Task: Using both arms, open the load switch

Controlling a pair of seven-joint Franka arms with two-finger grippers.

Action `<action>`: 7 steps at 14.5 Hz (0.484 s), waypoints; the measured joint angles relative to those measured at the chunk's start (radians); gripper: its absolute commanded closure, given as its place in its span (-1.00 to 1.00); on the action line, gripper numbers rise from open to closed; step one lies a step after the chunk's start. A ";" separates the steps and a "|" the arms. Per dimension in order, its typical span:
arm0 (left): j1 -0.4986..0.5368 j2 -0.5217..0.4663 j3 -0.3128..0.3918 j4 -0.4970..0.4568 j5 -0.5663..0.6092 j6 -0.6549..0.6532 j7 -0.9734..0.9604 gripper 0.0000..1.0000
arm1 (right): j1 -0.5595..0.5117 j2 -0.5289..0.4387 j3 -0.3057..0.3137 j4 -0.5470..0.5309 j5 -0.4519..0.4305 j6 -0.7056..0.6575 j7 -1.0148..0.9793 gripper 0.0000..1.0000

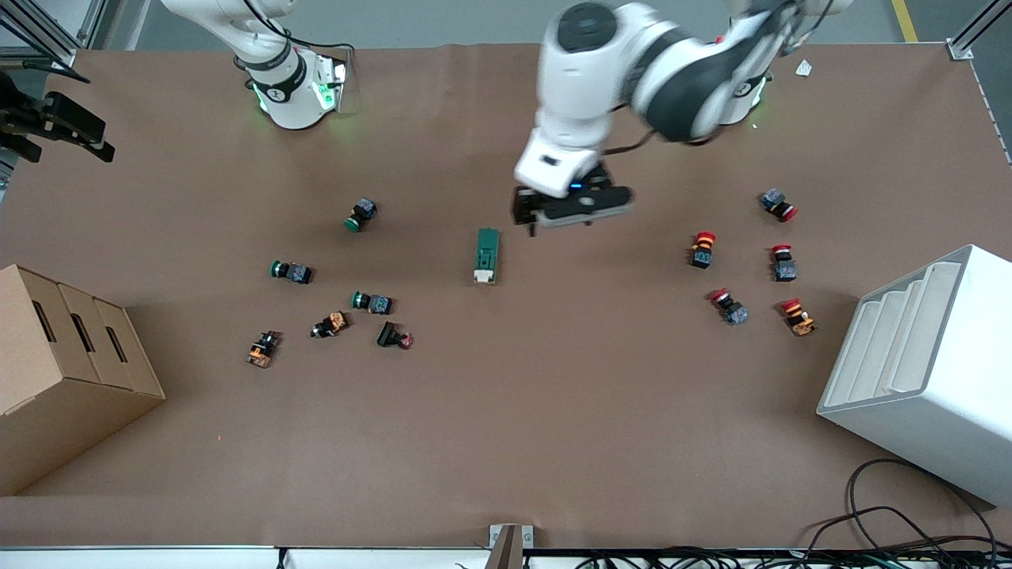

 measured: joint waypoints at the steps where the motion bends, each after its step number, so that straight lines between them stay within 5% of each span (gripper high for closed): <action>1: -0.045 0.049 0.000 -0.001 0.084 0.022 -0.105 -1.00 | -0.003 0.001 -0.002 0.000 0.000 0.001 0.000 -1.00; 7: -0.215 0.295 0.000 0.001 0.560 0.108 -0.574 -0.99 | -0.008 0.030 -0.003 0.000 0.003 0.016 0.000 -1.00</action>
